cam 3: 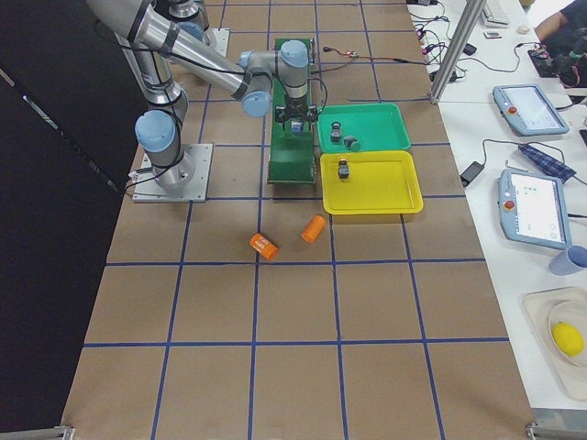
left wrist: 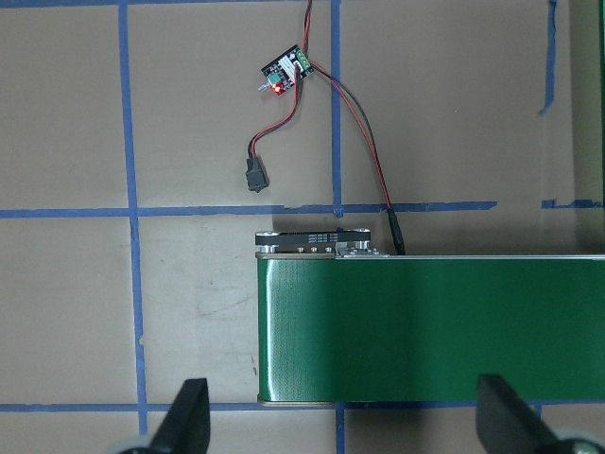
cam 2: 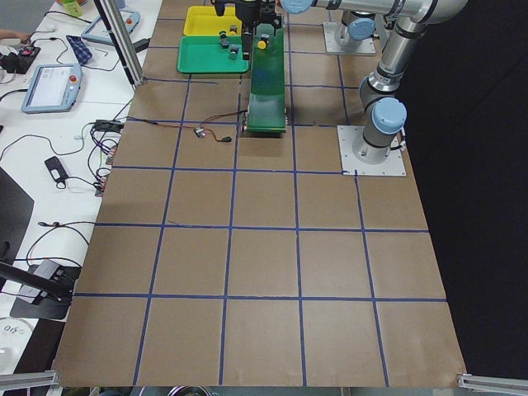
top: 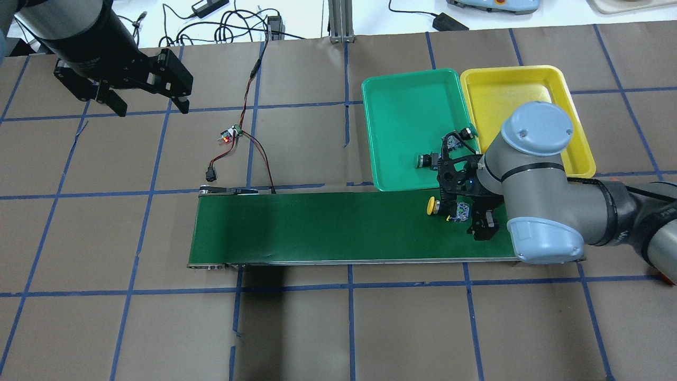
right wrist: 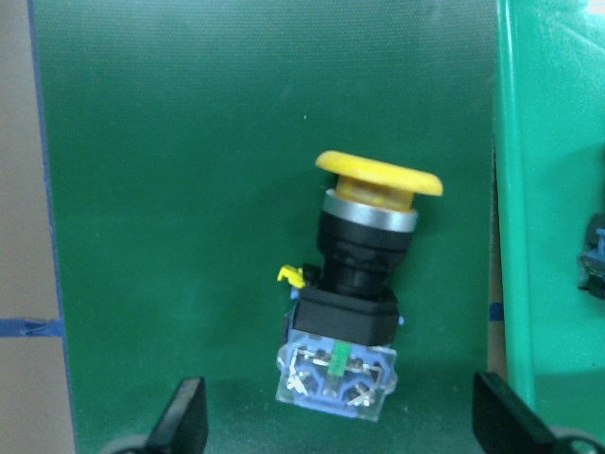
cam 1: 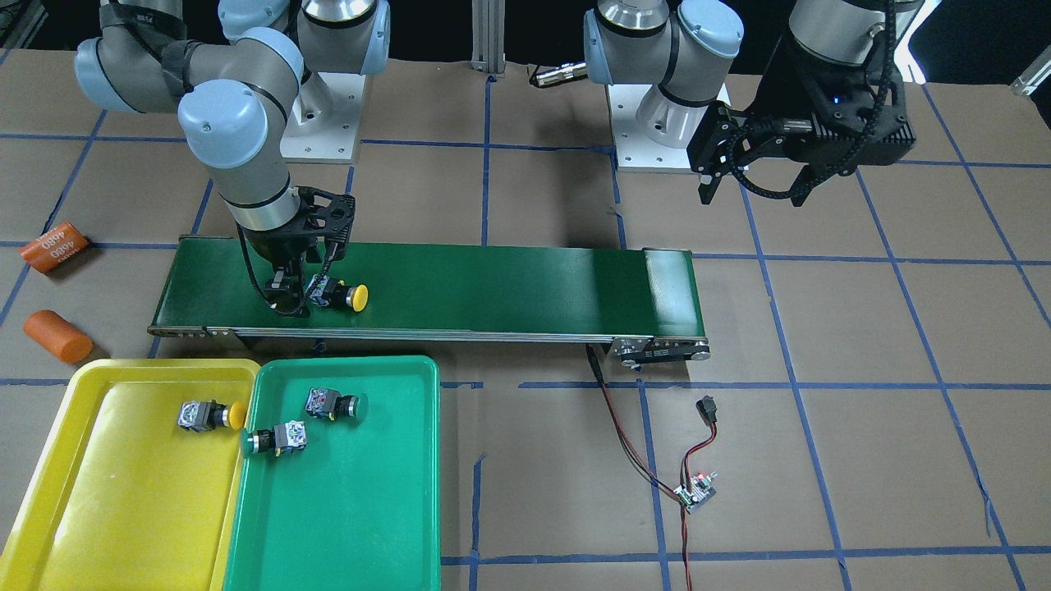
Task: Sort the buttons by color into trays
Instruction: 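Carry the yellow button into the yellow tray with the right gripper and release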
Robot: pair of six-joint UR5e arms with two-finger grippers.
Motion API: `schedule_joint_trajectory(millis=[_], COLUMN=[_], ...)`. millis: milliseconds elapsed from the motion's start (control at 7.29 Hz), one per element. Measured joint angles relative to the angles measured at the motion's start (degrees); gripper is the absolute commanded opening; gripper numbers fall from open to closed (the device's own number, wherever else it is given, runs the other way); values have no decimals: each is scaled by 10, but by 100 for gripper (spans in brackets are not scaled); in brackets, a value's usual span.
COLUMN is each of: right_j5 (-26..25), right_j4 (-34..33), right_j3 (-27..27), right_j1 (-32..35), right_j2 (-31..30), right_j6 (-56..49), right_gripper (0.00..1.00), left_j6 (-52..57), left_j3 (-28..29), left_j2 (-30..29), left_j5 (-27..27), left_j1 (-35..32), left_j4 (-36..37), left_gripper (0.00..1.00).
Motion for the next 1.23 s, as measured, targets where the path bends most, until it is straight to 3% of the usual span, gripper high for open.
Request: schedule_joint_trajectory(millis=[137,274,823,1234], right_j5=[1,-1,-8,-32], right_j4=[0,0,-20,-33], right_j3=[1,2,-2,-91], right_j1=[0,0,-2,-14], right_j2=[0,0,-1,43], right_j6=[10,22,27,19], right_gripper=[45,26,21,21], left_j6=[0,0,0,0], left_j3=[0,0,0,0], left_j2=[0,0,0,0], left_j5=[0,0,0,0], left_j1=[0,0,0,0], left_j4=[0,0,0,0], left_gripper=[100,100,100,100])
